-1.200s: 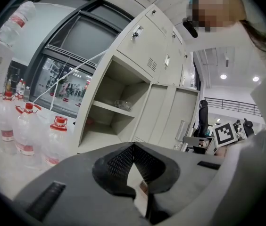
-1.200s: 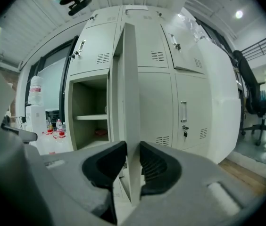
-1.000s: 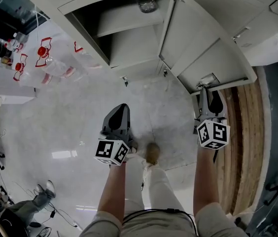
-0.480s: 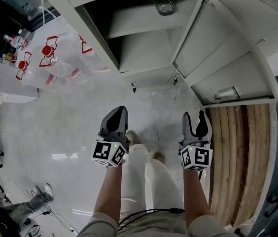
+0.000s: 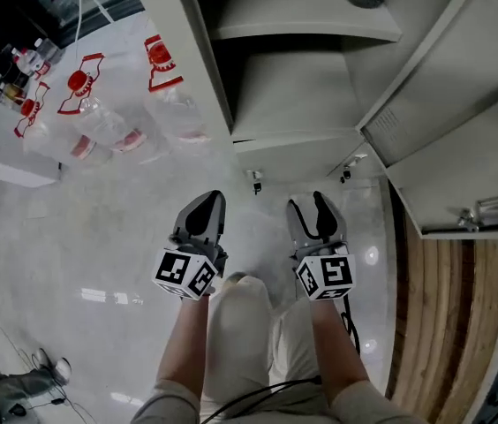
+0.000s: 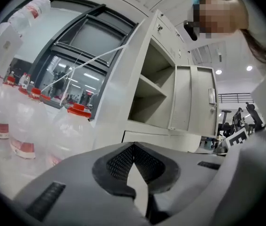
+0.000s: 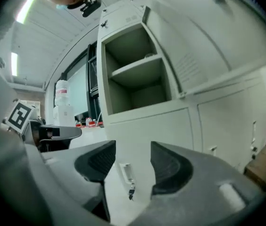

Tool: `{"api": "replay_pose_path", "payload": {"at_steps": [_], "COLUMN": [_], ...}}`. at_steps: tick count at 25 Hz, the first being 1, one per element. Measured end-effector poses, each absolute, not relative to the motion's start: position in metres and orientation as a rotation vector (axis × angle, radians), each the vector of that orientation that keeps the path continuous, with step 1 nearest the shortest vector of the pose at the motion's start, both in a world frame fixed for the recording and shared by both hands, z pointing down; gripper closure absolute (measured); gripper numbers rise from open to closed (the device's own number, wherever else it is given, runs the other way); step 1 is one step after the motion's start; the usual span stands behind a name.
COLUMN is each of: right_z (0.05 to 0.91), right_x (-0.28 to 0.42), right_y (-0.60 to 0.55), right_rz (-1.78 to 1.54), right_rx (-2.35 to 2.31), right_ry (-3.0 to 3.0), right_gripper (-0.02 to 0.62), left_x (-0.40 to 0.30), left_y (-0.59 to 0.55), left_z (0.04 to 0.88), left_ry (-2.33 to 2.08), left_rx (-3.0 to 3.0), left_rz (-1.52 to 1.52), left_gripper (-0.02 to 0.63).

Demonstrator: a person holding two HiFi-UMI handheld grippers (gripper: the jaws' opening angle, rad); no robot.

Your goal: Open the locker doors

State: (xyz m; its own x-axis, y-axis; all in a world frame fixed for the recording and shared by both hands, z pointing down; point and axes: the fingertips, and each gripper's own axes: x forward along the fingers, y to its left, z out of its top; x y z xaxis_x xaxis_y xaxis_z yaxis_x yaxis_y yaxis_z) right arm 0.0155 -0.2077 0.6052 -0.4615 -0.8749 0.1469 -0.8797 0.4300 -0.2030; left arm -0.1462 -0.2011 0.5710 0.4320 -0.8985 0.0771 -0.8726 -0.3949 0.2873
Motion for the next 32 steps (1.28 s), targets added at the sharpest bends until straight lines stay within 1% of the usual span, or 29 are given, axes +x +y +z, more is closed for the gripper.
{"api": "replay_pose_path", "payload": {"at_steps": [7,12,20,32], "right_z": [0.721,0.77,0.77,0.77], "right_x": [-0.069,-0.094,-0.117,-0.126], "right_y": [-0.236,-0.25,-0.271,-0.276], "right_rz": [0.307,0.273,0.144,0.141], "right_rx": [1.353,1.23,1.206,1.15], "right_ry": [-2.765,-2.782,-2.764,-2.796], "right_gripper": [0.369,0.37,0.369,0.394], "left_x": [-0.171,-0.174,-0.181,-0.194], "left_y": [-0.228,-0.228,-0.217,-0.202], "left_z": [0.687,0.741,0.759,0.761], "left_ry": [-1.497,-1.474,-1.465,-1.498], "left_rx": [2.444,2.462,2.456,2.457], "left_rz": [-0.156,-0.136,-0.115,-0.087], "left_gripper": [0.607,0.607,0.607,0.607]}}
